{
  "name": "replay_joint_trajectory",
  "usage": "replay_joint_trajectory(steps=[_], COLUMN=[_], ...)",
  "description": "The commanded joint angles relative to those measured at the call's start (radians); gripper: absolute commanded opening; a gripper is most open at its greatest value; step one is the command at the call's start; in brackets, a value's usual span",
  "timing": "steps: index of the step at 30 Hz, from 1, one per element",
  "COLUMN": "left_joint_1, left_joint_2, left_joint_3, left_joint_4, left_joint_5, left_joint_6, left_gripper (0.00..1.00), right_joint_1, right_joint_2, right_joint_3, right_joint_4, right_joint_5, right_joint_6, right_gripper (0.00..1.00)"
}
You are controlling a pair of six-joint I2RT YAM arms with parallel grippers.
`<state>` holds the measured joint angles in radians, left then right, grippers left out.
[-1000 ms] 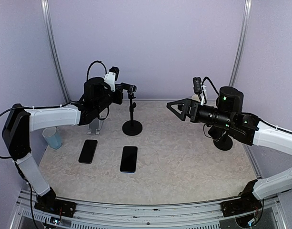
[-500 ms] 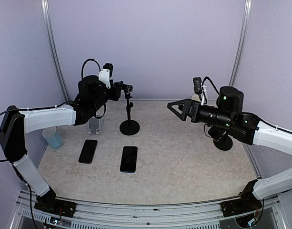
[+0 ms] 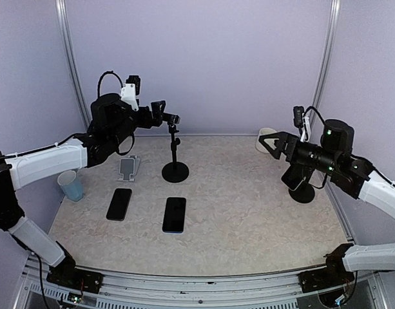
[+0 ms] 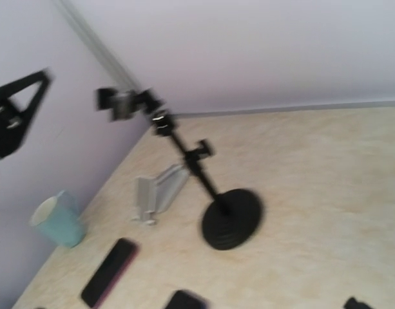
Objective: Remove the phone from the phone stand
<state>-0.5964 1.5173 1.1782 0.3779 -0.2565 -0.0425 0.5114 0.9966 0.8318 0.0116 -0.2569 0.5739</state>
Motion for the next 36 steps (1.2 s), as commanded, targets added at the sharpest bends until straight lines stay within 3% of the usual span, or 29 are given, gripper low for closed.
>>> replay_joint_trajectory(steps=[1,9,18,26,36], left_joint_1=[-0.006,-0.025,-0.081,-0.095,-0.101], left_joint_2=[-0.068,-0.192,-0.262,-0.266,-0.263], left_joint_3=[-0.038,-0.156,-0.209,-0.212,-0.208], left_joint_4=[-0.088,-0.109,-0.140,-0.157,-0.164], left_joint_5=[0.025,0.082,0.049,0.063,0.098], left_joint_6=[-0.057,-0.115,-0.123,-0.125,-0.116], left_gripper=[0.99,0.99,0.99,0.99,0.99], right_joint_1=[-0.123,-0.422,-0.712,-0.759,-0.773], right_joint_2=[-0.113,-0.231,-0.235,-0.195,-0.122], right_joint_3=[-0.058,-0.116,-0.198,-0.303,-0.348], right_joint_4=[-0.102,-0.295,-0.339,-0.253,-0.094], right_joint_5=[-0.045,-0.180,-0.389,-0.456,-0.485], right_joint_6=[0.003,-0.029,-0.041,-0.031,-0.040], right_gripper=[0.98,0.97,0.97,0.93,0.70])
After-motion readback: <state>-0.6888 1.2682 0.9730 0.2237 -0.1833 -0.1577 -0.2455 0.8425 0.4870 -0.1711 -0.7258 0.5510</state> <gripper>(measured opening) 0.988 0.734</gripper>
